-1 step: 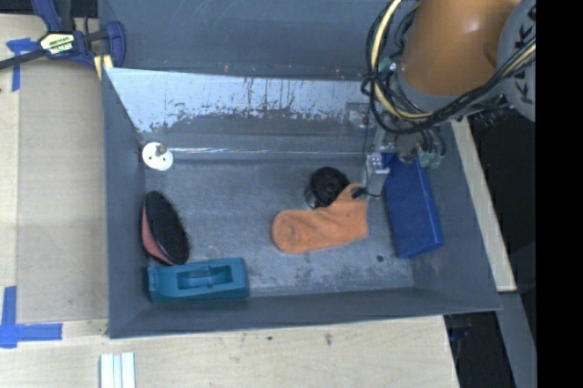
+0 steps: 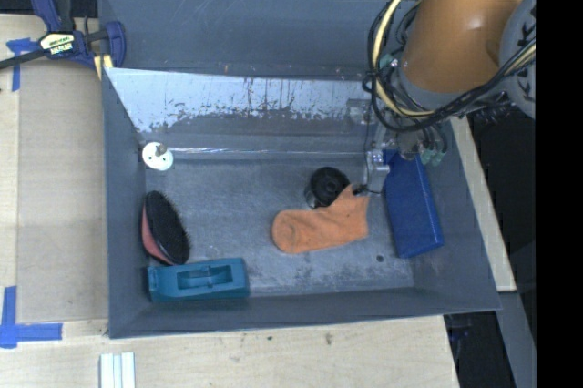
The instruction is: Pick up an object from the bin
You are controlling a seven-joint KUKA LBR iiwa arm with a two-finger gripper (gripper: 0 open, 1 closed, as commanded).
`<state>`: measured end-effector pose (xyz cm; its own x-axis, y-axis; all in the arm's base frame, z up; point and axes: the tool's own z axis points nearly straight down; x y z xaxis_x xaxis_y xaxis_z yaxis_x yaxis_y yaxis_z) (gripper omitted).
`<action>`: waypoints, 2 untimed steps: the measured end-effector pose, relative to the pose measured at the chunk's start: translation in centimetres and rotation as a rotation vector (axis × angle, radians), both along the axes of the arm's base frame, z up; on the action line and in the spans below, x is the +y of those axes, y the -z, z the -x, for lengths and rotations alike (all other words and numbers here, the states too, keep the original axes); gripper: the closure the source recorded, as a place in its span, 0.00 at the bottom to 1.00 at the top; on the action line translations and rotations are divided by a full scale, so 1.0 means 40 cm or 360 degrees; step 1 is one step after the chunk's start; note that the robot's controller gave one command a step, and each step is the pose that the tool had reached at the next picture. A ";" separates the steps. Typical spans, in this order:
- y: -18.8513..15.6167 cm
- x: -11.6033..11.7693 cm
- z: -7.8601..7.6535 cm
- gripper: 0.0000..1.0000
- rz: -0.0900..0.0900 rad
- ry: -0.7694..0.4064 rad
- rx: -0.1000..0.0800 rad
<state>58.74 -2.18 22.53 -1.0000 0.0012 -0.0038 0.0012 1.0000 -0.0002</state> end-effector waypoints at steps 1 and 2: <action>0.134 0.016 0.041 0.00 0.0001 -0.0038 -0.0008; 0.183 0.028 0.057 0.00 0.0001 -0.0047 0.0004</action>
Offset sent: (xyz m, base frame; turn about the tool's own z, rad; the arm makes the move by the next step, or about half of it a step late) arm -0.0330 0.0252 -0.0988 -0.0338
